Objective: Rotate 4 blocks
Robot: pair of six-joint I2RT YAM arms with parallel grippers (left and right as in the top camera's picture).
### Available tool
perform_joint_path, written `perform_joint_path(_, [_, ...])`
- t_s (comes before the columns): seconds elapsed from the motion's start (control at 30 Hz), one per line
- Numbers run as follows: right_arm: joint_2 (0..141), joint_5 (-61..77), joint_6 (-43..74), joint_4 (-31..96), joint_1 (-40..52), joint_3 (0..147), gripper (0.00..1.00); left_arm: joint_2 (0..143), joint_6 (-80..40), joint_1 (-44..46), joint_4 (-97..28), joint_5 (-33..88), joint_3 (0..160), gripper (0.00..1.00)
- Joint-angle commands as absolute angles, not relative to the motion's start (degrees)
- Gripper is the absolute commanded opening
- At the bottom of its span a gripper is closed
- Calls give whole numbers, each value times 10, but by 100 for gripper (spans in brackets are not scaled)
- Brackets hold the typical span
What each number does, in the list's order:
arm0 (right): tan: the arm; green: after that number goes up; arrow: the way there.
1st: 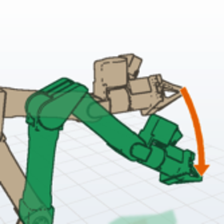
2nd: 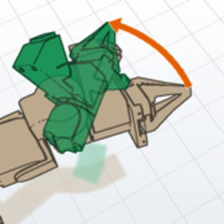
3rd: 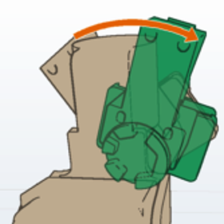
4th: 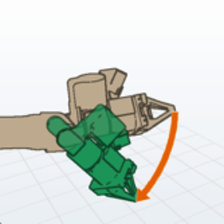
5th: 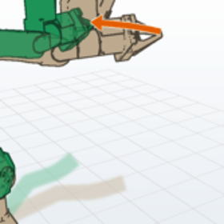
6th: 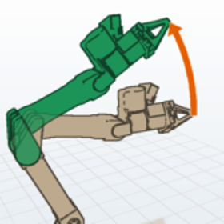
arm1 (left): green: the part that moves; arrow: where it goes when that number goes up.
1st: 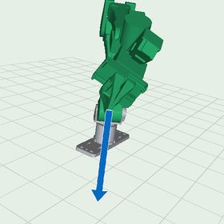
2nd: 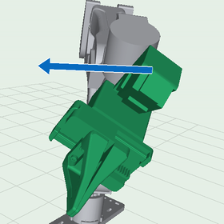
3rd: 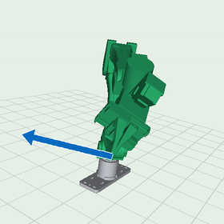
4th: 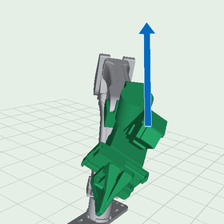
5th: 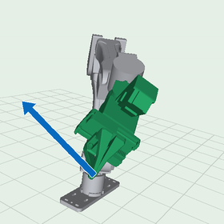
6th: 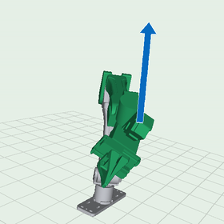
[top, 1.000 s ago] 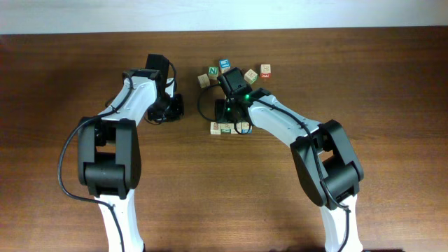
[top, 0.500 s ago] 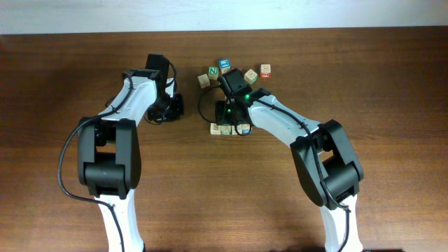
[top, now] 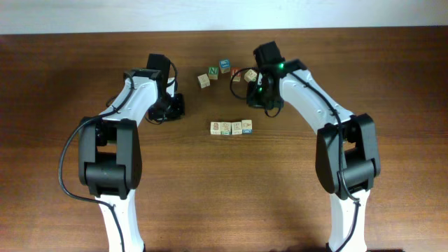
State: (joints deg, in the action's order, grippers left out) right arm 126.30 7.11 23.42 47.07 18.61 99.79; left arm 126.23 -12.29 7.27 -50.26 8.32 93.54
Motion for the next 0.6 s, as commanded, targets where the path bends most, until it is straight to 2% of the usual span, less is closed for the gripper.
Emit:
perform_joint_path(0.0, [1270,69,227,431,191,945,13,1266,-128,82,-501,79,939,18])
perform_joint_path(0.37, [1270,73,199,416,233,932,10,1266,-128,82,-499,79,939,18])
perform_joint_path(0.57, [1270,67,199,406,238,933,12,1266,-128,86,-499,79,939,17])
